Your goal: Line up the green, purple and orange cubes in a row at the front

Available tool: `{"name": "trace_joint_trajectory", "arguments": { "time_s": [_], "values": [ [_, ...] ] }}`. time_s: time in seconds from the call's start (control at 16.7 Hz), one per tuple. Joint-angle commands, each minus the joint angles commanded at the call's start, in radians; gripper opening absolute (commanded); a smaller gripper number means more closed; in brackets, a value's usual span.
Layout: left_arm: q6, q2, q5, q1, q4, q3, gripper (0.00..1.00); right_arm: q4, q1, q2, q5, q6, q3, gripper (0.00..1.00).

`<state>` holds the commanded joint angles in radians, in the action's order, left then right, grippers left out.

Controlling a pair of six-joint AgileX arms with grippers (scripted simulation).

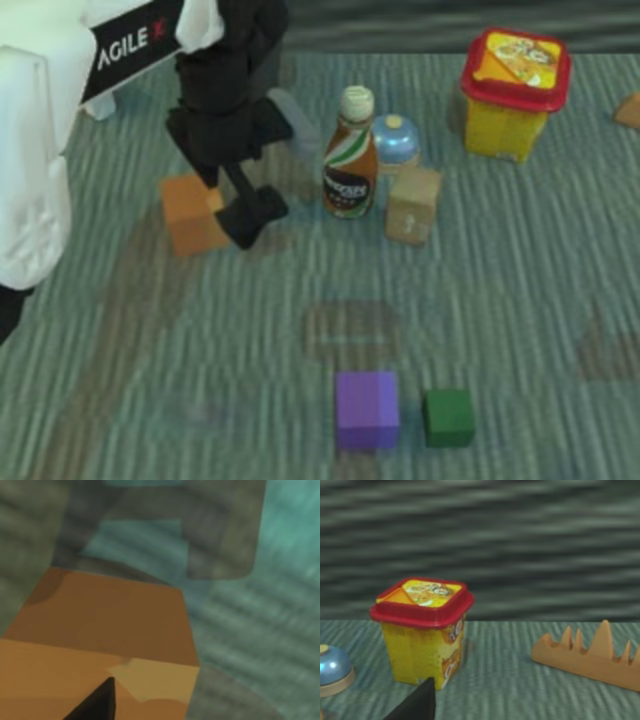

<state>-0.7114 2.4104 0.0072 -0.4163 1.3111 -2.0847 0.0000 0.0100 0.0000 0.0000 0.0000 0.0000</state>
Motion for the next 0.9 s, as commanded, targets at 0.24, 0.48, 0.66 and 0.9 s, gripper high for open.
{"name": "trace_joint_trajectory", "arguments": {
  "time_s": [0.24, 0.48, 0.66, 0.9],
  "values": [
    [-0.242, 0.025, -0.001, 0.097, 0.014, -0.079, 1.00, 0.000, 0.000, 0.000, 0.000, 0.000, 0.000, 1.00],
    [-0.316, 0.027, -0.002, 0.131, 0.014, -0.106, 1.00, 0.000, 0.000, 0.000, 0.000, 0.000, 0.000, 1.00],
    [-0.316, 0.027, -0.002, 0.131, 0.014, -0.106, 1.00, 0.000, 0.000, 0.000, 0.000, 0.000, 0.000, 1.00],
    [-0.314, 0.034, -0.002, 0.129, -0.028, -0.068, 1.00, 0.000, 0.000, 0.000, 0.000, 0.000, 0.000, 1.00]
  ]
}}
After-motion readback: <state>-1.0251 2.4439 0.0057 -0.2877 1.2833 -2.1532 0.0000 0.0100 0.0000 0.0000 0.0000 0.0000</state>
